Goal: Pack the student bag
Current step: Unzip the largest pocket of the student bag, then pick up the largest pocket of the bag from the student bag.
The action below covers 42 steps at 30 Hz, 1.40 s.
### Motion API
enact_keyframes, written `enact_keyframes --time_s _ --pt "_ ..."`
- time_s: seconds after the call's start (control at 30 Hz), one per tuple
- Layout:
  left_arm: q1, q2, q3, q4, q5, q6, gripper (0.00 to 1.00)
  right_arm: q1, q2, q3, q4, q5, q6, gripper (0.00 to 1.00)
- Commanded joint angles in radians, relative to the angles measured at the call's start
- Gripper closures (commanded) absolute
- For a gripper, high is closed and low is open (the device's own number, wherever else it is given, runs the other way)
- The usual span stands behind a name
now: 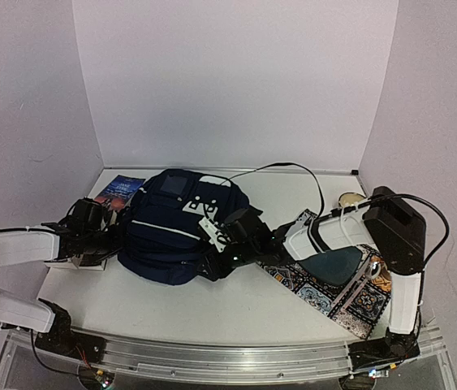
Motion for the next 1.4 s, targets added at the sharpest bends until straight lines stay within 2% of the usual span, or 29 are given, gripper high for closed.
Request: enact_keyframes --time_s 0.0,0.23,0.4,0.77,1.23,1.37 --pt "-0.003 -0.017 0.055 0.055 0.053 0.021 1.00 -0.012 0.049 0.064 0.056 -0.047 0.080 0.34" --pt "-0.003 -0.025 0.051 0.055 0.078 0.024 1.00 -0.055 0.090 0.050 0.171 -0.140 0.220 0.30" --pt "-0.004 -0.013 0.055 0.057 0.111 0.019 1.00 -0.055 0.119 0.078 0.218 -0.216 0.274 0.35" --pt "-0.005 -0.023 0.037 0.072 0.140 0.006 1.00 -0.057 0.146 0.098 0.323 -0.284 0.409 0.51" --pt "-0.029 -0.022 0.022 0.086 0.130 -0.015 1.00 -0.057 0.147 0.086 0.436 -0.345 0.524 0.87" --pt "-0.032 -0.017 0.019 0.089 0.124 -0.021 1.00 -0.057 0.142 0.081 0.454 -0.349 0.532 0.88"
